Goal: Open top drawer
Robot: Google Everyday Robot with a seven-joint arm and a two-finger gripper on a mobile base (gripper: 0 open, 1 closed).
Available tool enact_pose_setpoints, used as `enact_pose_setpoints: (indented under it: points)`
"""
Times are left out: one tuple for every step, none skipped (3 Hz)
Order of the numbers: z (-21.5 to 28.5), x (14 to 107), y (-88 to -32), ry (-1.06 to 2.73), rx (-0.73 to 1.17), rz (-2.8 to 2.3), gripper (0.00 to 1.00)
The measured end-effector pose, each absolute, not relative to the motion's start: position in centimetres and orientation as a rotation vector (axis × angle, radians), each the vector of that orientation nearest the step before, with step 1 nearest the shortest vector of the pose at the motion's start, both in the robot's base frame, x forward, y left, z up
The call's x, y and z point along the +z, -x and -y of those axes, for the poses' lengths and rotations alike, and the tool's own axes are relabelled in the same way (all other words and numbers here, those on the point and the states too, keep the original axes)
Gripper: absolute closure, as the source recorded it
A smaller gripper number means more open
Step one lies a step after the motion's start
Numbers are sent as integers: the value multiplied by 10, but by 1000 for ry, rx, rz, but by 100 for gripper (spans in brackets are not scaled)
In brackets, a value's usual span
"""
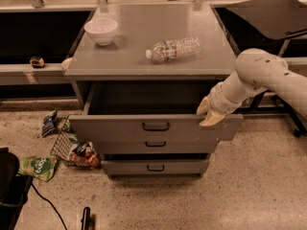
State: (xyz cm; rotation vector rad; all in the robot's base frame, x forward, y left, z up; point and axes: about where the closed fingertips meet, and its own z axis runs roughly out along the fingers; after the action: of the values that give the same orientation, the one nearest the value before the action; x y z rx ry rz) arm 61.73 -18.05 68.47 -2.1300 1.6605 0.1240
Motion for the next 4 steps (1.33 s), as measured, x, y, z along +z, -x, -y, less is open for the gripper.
enact_pose_setpoints:
  points:
    - [181, 685, -617, 2130, 124, -1661, 63]
    - [181, 685, -617, 2130, 124, -1661, 40]
    - [180, 685, -617, 2130, 124, -1660, 16]
    - [174, 679, -607, 2186, 132, -1655, 0]
